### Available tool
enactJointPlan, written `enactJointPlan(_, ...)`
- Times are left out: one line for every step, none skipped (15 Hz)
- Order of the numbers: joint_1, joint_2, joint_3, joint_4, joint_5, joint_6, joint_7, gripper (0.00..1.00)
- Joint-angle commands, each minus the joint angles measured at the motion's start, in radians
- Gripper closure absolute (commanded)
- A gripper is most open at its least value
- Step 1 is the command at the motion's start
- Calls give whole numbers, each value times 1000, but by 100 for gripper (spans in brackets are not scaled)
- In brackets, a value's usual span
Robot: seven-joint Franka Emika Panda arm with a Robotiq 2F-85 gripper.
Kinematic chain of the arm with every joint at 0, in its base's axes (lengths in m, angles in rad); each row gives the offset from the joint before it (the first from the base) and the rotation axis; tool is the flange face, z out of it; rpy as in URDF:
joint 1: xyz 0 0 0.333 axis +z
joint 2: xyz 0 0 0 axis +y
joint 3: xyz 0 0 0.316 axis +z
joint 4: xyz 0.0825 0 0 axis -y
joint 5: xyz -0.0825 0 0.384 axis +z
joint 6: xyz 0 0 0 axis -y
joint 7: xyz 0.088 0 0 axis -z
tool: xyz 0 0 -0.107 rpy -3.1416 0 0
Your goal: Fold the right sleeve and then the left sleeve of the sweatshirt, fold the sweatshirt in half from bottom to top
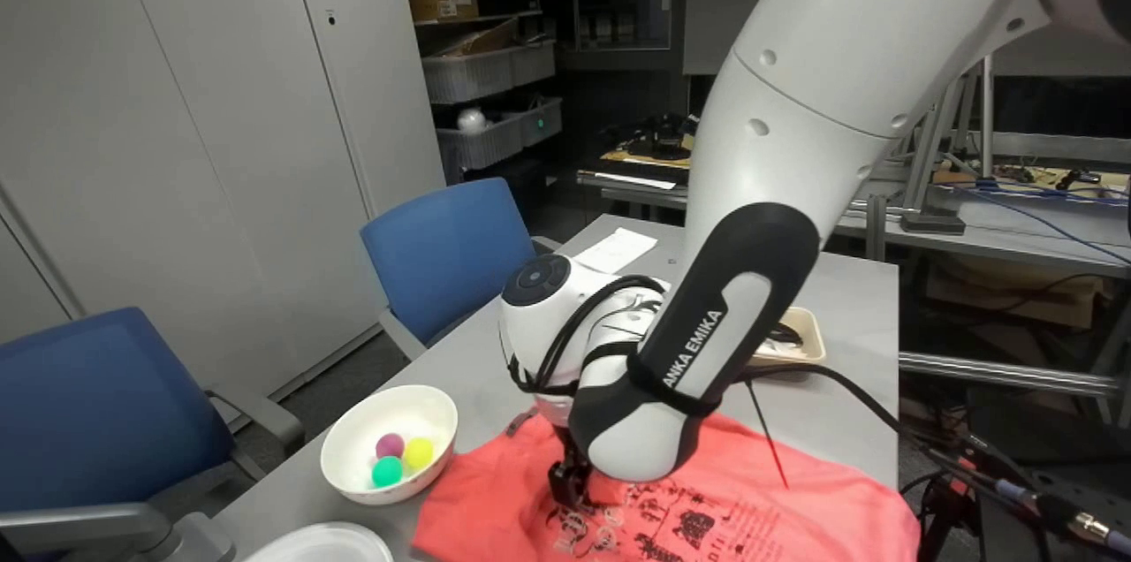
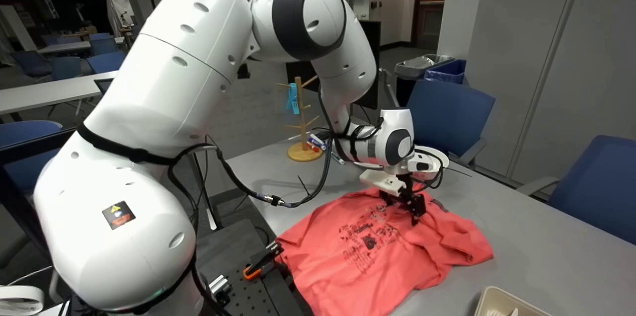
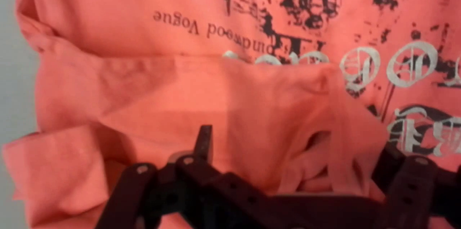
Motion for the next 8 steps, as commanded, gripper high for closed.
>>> enactJointPlan(72, -142, -56, -198, -64, 27, 88, 0)
enactJointPlan(82, -170, -59, -241, -80, 35, 101, 0)
enactJointPlan(89, -193, -56, -277, -93, 39, 113, 0)
enactJointPlan(85, -215, -40, -314, -98, 49, 105, 0)
enactJointPlan(87, -229, -29, -346, -106, 60, 105, 0)
enactJointPlan(92, -241, -22, -374, -113, 76, 104, 0)
enactJointPlan(87, -249, -6, -401, -109, 88, 91, 0)
enactJointPlan(87, -255, 6, -426, -107, 105, 81, 0)
